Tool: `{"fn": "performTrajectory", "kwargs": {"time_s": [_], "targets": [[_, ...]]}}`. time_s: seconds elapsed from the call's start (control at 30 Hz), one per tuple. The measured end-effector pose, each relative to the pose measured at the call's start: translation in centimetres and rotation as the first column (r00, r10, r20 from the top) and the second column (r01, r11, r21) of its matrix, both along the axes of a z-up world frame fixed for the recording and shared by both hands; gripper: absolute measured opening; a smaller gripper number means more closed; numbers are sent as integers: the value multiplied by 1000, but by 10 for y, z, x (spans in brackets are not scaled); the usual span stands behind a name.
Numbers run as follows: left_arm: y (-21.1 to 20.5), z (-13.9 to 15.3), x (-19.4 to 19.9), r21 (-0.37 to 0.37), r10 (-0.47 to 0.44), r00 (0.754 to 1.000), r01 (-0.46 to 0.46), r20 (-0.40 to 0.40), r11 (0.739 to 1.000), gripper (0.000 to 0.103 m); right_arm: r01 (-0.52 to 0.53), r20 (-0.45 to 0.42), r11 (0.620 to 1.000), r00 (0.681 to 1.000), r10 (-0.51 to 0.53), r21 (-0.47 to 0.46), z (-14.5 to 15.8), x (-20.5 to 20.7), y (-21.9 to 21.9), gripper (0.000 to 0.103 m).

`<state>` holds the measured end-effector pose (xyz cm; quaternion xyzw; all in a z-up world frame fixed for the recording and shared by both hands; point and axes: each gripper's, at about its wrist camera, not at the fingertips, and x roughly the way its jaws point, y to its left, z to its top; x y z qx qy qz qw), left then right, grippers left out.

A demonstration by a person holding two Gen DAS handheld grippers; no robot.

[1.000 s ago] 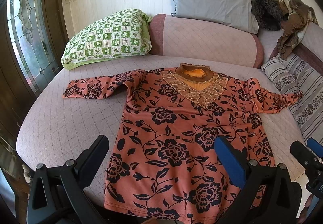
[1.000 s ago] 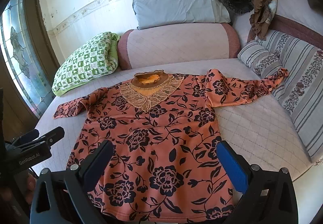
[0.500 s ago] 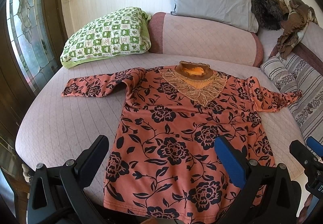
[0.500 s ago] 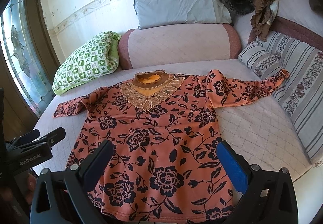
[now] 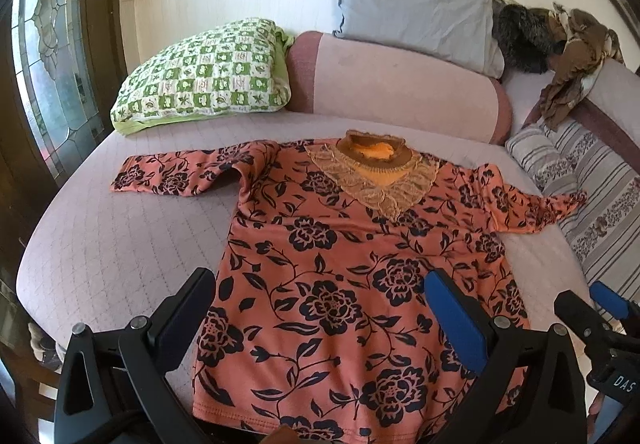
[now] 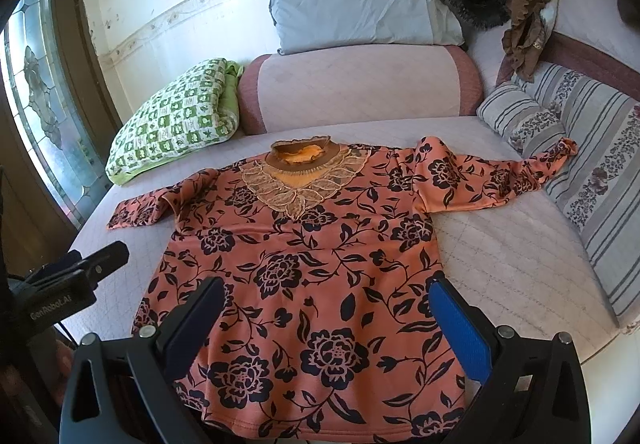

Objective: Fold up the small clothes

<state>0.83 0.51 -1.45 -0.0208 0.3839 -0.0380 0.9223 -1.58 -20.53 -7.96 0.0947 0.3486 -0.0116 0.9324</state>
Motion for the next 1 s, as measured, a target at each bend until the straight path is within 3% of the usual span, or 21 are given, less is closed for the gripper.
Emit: {"fn": "performTrajectory", "kwargs": {"time_s": [0.7, 1.0], "targets": [[0, -3, -2, 10, 2, 1000, -2, 5, 1000, 103, -8, -8, 1000, 1000, 8, 2, -5, 0, 1, 103], [0, -7, 0, 20, -9, 999, 10, -33, 1000, 103, -3, -10, 1000, 1000, 3, 6, -4, -1, 2, 103]]}}
